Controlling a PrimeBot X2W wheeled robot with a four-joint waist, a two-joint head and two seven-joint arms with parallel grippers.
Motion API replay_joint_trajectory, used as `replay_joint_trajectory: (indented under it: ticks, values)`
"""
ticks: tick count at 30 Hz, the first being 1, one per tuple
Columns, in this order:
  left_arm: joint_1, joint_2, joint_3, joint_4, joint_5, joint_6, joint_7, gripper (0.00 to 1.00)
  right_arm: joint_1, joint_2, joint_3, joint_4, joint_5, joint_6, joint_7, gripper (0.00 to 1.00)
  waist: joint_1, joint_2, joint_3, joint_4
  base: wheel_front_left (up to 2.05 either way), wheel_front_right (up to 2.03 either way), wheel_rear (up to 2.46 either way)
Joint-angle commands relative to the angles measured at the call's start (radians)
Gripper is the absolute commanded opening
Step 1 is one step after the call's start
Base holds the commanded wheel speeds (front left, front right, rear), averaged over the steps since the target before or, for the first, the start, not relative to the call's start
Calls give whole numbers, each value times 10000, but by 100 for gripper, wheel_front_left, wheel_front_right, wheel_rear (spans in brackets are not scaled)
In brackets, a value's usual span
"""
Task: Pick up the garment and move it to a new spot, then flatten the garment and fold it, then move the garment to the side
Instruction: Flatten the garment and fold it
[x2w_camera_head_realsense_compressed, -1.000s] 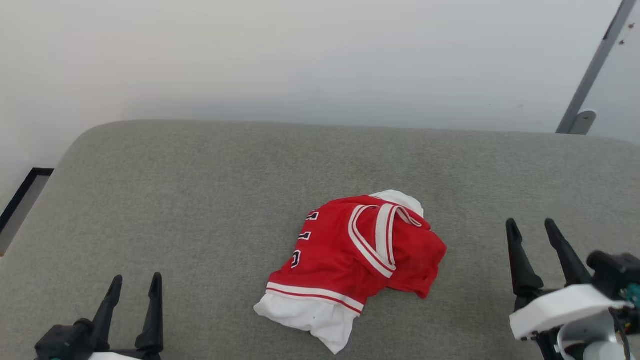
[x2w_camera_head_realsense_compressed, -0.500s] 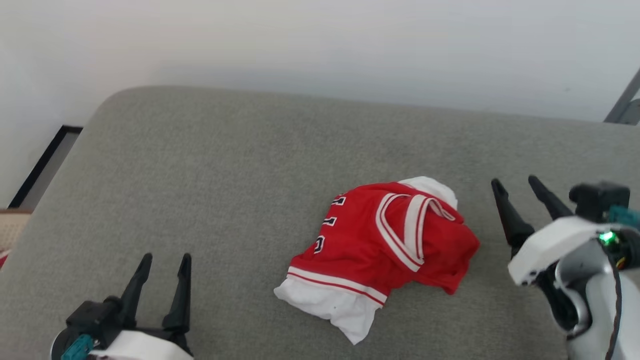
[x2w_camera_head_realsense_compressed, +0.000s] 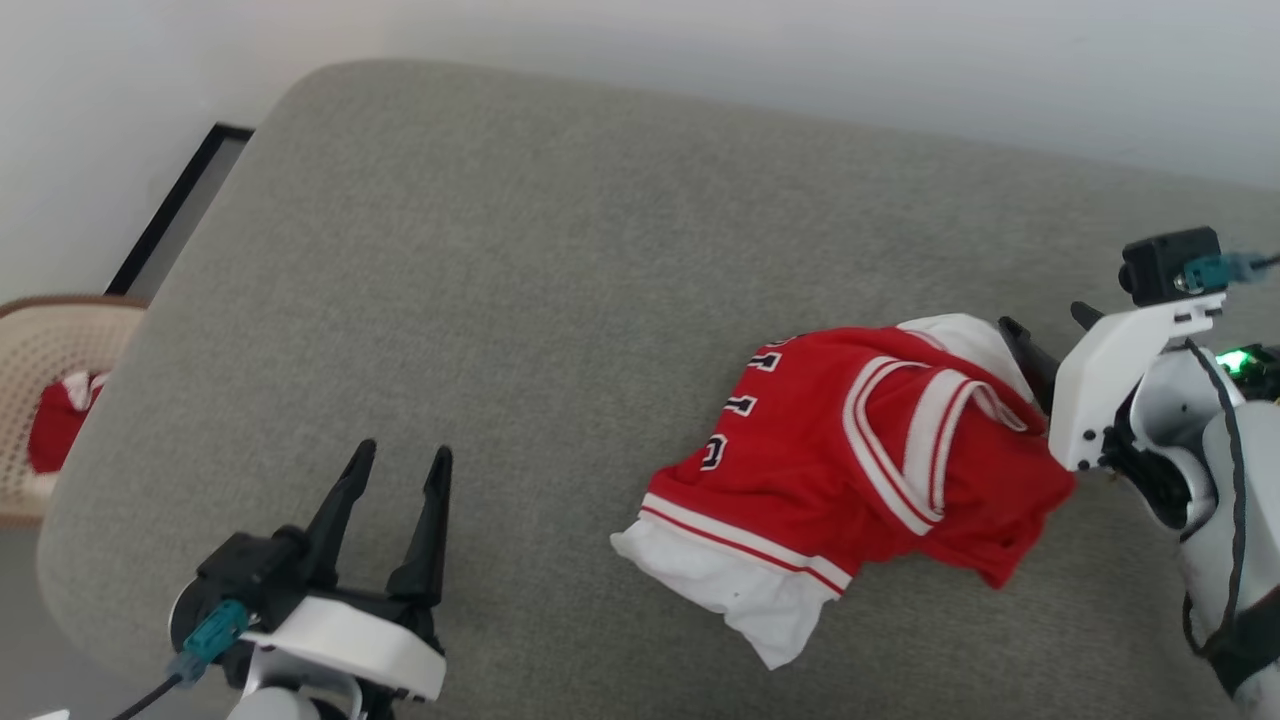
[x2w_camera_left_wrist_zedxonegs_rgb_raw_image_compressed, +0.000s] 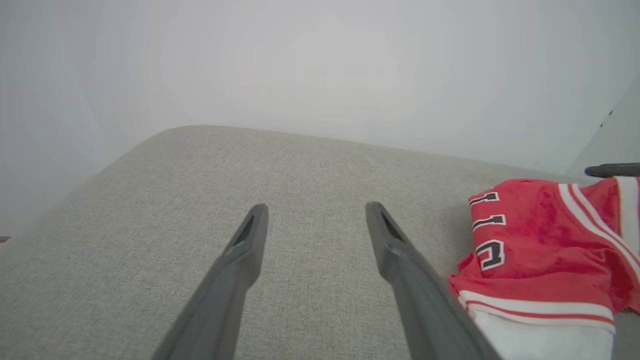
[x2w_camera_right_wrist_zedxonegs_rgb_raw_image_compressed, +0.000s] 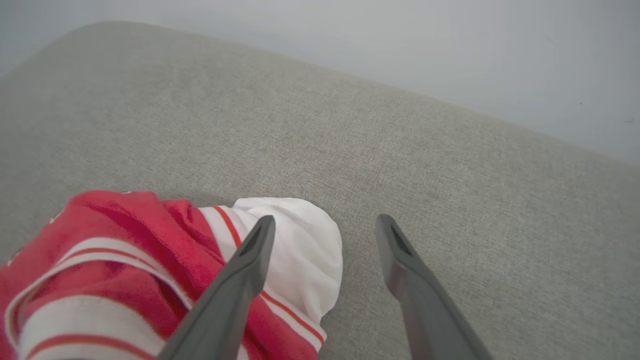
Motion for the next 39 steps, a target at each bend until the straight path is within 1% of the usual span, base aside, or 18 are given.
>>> replay_joint_trajectory:
  ticks: [1,9,10,12,14,15,16,17,22,29,35,39]
  values:
    - [-247,-45,-107,35,-126,-26,-52,100,-297,-113,197,265,125,1,345,100,-1,0,367,331,0,0,0]
    - [-794,-221,-409,195,-280,-27,-52,100,-1341,-685,1452,1584,526,1,2839,100,-1,0,976,778,0,0,0]
    - [-889,-268,-467,235,-340,-27,-52,100,-1413,-785,1770,1916,599,-1,3387,100,-1,0,1083,863,0,0,0]
    - [-965,-301,-491,291,-370,-27,-52,100,-1445,-788,1927,2251,764,-1,3806,100,-1,0,1159,933,0,0,0]
    - [-1052,-323,-519,331,-427,-27,-52,100,-1521,-805,2119,2481,857,-2,3953,100,-1,0,1227,990,0,0,0]
    - [-1074,-344,-534,356,-445,-27,-52,100,-1568,-811,2220,2514,931,-2,3921,47,-1,0,1250,1014,0,0,0]
    - [-1074,-344,-534,356,-445,-27,-52,100,-1568,-811,2220,2514,931,-2,3921,47,-1,0,1250,1014,0,0,0]
    - [-1099,-351,-551,384,-440,-27,-52,100,-1626,-809,2325,2509,1046,-2,3871,0,-1,0,1258,1035,0,0,0]
    - [-1089,-236,-431,468,-497,-27,-52,100,-2052,-1068,2462,2229,1646,1,3750,0,-1,0,1155,897,0,0,0]
    - [-751,57,-101,347,-477,-28,-52,100,-2253,-1689,2569,1209,2373,-1,3751,0,-1,0,869,198,0,0,0]
    - [-521,306,83,193,-428,-28,-52,100,-1811,-2316,2079,371,2790,-1,3909,0,-1,0,625,-527,0,0,0]
    - [-433,449,125,131,-396,-28,-52,100,-1241,-2669,1385,-43,2864,-1,4162,0,-1,0,481,-956,0,0,0]
